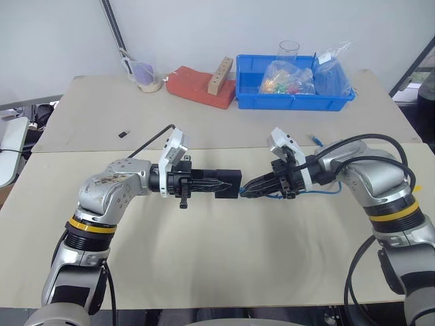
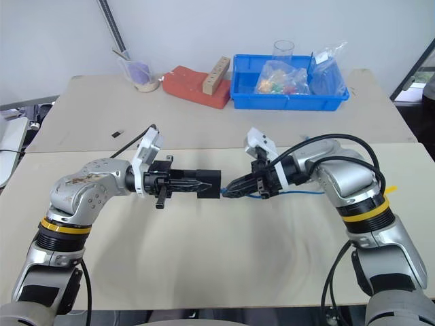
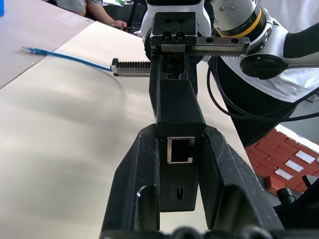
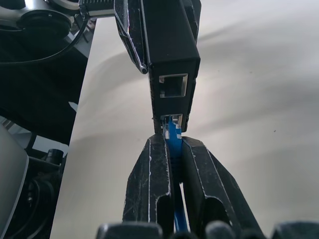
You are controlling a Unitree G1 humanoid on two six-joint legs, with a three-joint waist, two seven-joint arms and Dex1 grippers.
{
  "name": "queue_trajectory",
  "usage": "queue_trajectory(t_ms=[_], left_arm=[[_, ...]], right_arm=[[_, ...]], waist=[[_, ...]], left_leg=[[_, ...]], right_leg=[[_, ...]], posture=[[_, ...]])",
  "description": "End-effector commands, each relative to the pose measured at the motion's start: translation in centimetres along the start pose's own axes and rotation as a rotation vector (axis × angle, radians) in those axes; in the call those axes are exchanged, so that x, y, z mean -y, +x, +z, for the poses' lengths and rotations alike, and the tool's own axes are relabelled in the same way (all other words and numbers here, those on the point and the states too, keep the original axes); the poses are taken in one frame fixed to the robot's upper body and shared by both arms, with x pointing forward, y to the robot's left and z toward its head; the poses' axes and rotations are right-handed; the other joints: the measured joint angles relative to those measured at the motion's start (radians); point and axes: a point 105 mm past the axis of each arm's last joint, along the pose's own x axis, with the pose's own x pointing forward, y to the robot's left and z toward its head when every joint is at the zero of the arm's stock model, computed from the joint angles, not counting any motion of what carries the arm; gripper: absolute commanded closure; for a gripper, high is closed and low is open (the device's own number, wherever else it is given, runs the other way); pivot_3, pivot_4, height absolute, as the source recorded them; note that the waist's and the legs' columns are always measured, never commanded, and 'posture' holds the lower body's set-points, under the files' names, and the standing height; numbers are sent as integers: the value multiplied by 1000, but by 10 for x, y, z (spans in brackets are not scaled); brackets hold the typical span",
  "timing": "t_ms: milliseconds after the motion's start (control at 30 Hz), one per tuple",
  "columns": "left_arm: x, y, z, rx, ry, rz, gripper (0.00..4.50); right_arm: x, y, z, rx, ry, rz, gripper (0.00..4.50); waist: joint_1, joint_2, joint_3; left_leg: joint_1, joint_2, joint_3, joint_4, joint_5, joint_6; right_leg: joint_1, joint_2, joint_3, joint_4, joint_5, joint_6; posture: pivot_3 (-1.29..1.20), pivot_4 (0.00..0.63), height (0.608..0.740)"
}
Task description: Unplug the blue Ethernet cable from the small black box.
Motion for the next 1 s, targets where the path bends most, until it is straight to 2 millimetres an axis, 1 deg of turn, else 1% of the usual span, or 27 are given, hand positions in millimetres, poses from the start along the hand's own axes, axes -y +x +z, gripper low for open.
queue_trajectory(t_ms=[33, 100, 167, 233, 300, 367, 433, 500, 600, 667, 733, 867, 933, 967, 1000], left_arm=[[8, 3, 10, 12, 59, -44, 3966], [7, 1, 10, 8, 70, -26, 3966], [6, -6, 11, 5, 73, -1, 3966], [5, -18, 12, -1, 70, 37, 3966], [6, -27, 10, -8, 63, 66, 3966], [5, -34, 7, -15, 53, 92, 3966], [0, -37, 1, -19, 56, 135, 3966], [-8, -37, -1, -3, 73, 192, 3966], [-15, -36, -1, 40, 87, 263, 3966], [-16, -36, -4, 51, 88, 293, 3966], [-18, -37, -6, 59, 91, 328, 3966], [-31, -46, -11, 80, 102, 437, 3966], [-44, -50, -19, 86, 128, 531, 3966], [-51, -52, -21, 97, 141, 580, 3966], [-55, -53, -23, 105, 151, 611, 3966]], right_arm=[[2, -7, 5, -3, -54, -23, 4433], [6, -14, -4, -42, -82, -61, 4433], [9, -27, -13, -63, -61, -91, 4433], [9, -42, -29, -96, -35, -130, 4433], [7, -50, -43, -125, -20, -149, 4433], [7, -47, -54, -137, -14, -174, 4433], [17, -38, -68, -155, -49, -251, 4433], [25, -30, -79, -180, -108, -320, 4433], [24, -23, -84, -190, -164, -349, 4433], [17, -22, -85, -198, -179, -325, 3534], [13, -24, -79, -177, -189, -330, 2890], [7, -29, -55, -91, -214, -372, 1466], [3, -29, -32, 32, -186, -411, 810], [2, -30, -19, 99, -174, -435, 810], [0, -30, -12, 142, -164, -450, 810]], waist=[[0, 0, 0], [0, 0, 0], [4, 0, 0], [10, 0, 0], [10, 0, 0], [7, 0, 0], [0, 0, 0], [-2, 0, 0], [2, 0, 1], [4, 0, 0], [5, 0, 0], [12, 0, 1], [14, 0, 0], [15, 0, 0], [16, 0, 0]], left_leg=[[0, 0, 0, 0, 0, 0], [0, 0, 0, 0, 0, 0], [0, 0, 0, 0, 0, 0], [0, 0, 0, 0, 0, 0], [0, 0, 0, 0, 0, 0], [0, 0, 0, 0, 0, 0], [1, 1, 0, 0, 0, 1], [1, 1, 0, 0, 0, 1], [-1, 1, 0, 0, 0, 1], [-2, 0, 0, 0, 0, 1], [-2, 0, 0, 0, 0, 1], [-2, 0, 0, 0, 0, 0], [-1, 0, 0, 0, 0, 0], [-1, 0, 0, 0, 0, 0], [-1, 0, 0, 0, 0, 0]], right_leg=[[0, 0, 0, 0, 0, 0], [0, 0, 0, 0, 0, 0], [0, 0, 0, 0, 0, 0], [0, 0, 0, 0, 0, 0], [0, 0, 0, -1, 0, 0], [-1, 0, 0, -1, 0, 0], [-1, 1, 0, 0, 0, 0], [-1, 1, 0, 1, 0, 0], [-1, 0, 0, 0, 0, 0], [-3, 0, 1, 0, 0, 0], [-3, 0, 1, 1, 0, 0], [-3, 0, 1, 1, 0, 0], [-3, 0, 1, 1, 0, 0], [-3, 0, 1, 1, 0, 0], [-3, 0, 1, 1, 0, 0]], posture=[[0, 150, 740], [0, 150, 740], [0, 150, 740], [0, 150, 740], [0, 150, 740], [0, 150, 740], [0, 150, 740], [0, 150, 740], [0, 150, 740], [0, 150, 740], [0, 150, 740], [0, 150, 740], [0, 150, 740], [0, 150, 740], [0, 150, 740]])
